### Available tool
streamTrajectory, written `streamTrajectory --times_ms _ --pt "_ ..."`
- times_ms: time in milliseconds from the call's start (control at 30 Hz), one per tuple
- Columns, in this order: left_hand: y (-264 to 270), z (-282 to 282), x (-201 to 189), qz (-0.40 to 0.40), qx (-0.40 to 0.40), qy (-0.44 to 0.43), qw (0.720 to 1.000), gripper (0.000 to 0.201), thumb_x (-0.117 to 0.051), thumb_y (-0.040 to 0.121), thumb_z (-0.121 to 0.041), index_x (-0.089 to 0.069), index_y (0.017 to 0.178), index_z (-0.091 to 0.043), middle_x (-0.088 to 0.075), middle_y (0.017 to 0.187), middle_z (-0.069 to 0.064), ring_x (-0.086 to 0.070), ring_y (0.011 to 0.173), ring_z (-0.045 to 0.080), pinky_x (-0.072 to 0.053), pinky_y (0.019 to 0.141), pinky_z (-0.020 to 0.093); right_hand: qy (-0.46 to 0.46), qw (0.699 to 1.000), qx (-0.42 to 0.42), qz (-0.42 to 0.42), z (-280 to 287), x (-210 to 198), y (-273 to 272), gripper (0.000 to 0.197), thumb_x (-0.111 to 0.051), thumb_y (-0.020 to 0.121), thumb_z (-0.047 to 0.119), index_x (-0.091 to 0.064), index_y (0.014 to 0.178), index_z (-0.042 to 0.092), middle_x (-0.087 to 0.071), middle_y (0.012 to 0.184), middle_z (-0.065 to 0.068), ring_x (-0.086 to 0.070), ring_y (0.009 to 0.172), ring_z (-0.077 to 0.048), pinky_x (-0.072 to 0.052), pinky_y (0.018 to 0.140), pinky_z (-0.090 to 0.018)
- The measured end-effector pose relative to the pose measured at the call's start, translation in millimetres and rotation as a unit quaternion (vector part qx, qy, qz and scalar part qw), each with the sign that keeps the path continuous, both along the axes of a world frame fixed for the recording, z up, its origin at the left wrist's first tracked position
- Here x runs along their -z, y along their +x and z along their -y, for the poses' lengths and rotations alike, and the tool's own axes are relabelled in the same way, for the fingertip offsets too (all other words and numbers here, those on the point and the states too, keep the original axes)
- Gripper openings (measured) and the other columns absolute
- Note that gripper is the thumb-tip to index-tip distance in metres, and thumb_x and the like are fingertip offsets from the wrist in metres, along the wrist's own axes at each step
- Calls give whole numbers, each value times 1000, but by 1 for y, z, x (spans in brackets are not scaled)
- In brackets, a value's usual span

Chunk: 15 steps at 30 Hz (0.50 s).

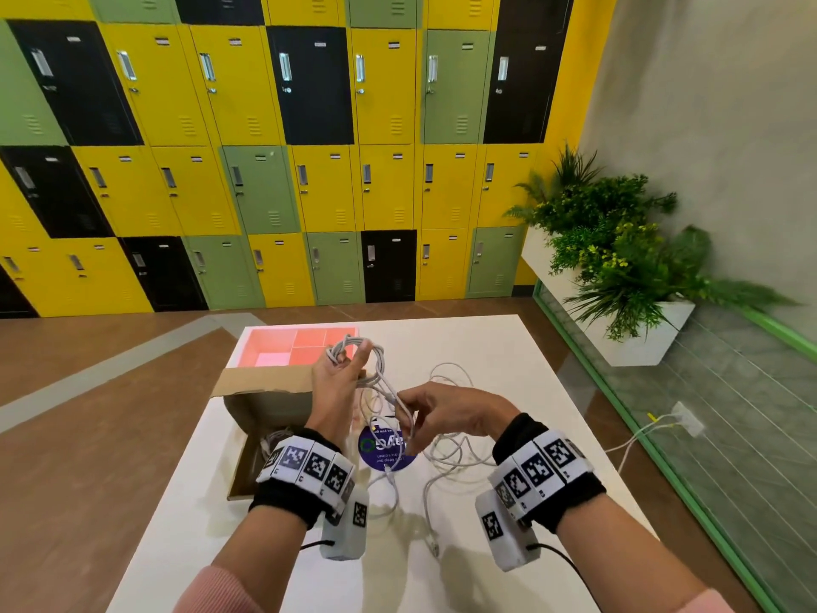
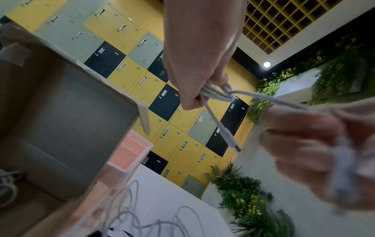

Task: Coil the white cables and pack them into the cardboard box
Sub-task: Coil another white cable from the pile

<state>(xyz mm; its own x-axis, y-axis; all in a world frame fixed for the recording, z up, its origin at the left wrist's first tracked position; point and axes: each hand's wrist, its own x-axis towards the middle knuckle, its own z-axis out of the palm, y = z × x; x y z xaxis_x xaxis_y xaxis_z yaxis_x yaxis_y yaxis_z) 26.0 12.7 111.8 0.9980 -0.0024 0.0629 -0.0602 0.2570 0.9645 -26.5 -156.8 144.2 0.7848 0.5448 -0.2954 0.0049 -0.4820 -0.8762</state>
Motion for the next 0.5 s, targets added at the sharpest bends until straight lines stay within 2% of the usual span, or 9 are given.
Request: streamTrajectory --times_ms 67,100,133,200,233,300,367,433,500 --pt "-1 2 -4 -3 -8 -14 1000 51 -74 78 -39 -59 105 2 -61 90 23 -55 80 36 -50 71 48 28 999 27 0 -4 4 -2 30 -72 74 -5 -54 71 19 -60 79 -4 -59 83 -23 -48 81 -40" --pt "0 3 -6 -6 -11 -27 1000 49 -73 79 -35 -59 106 3 -59 91 20 -53 80 33 -49 69 45 44 998 44 3 -7 5 -3 25 -74 78 3 -57 71 21 -62 81 -4 -62 81 -21 -51 79 -35" --pt "0 3 -7 -10 -14 -44 999 50 -73 79 -33 -58 109 4 -58 91 19 -53 80 32 -48 68 42 60 996 70 7 -9 5 -4 19 -73 82 13 -60 72 22 -65 82 -5 -64 78 -19 -54 76 -30" --pt "2 3 -7 -18 -12 -76 997 52 -72 79 -30 -55 112 6 -55 87 19 -52 78 30 -47 66 39 83 988 125 22 -14 8 -4 19 -62 91 28 -64 77 16 -69 84 -8 -67 77 -21 -57 77 -30" --pt "1 4 -8 -21 -11 -89 996 46 -71 80 -28 -55 109 4 -54 83 16 -52 73 28 -47 63 36 82 985 146 37 -15 10 -3 25 -57 94 30 -64 80 10 -69 82 -7 -68 78 -23 -58 79 -32" --pt "2 8 -10 -40 -20 -104 994 26 -65 88 -28 -55 88 -3 -46 67 6 -45 60 17 -43 54 28 64 980 173 69 -16 17 1 28 -54 96 27 -65 83 5 -67 77 -6 -70 80 -28 -58 82 -37" --pt "1 12 -13 -82 -36 -128 988 32 -55 95 -35 -47 71 -15 -33 54 -3 -33 48 9 -36 51 24 46 975 195 96 -17 25 4 26 -57 95 25 -67 81 6 -67 77 -8 -71 79 -30 -59 80 -40" --pt "1 14 -13 -116 -21 -207 971 37 -44 99 -41 -42 70 -18 -28 47 -8 -28 41 5 -33 53 20 40 968 221 111 -18 30 6 24 -60 93 22 -70 85 2 -67 75 -10 -71 73 -27 -60 75 -36" --pt "0 15 -10 -132 -5 -246 960 38 -37 101 -41 -40 71 -18 -28 45 -10 -28 39 4 -34 58 20 53 956 267 111 -18 36 7 22 -63 91 18 -70 93 -3 -64 68 -8 -67 59 -16 -59 65 -27"
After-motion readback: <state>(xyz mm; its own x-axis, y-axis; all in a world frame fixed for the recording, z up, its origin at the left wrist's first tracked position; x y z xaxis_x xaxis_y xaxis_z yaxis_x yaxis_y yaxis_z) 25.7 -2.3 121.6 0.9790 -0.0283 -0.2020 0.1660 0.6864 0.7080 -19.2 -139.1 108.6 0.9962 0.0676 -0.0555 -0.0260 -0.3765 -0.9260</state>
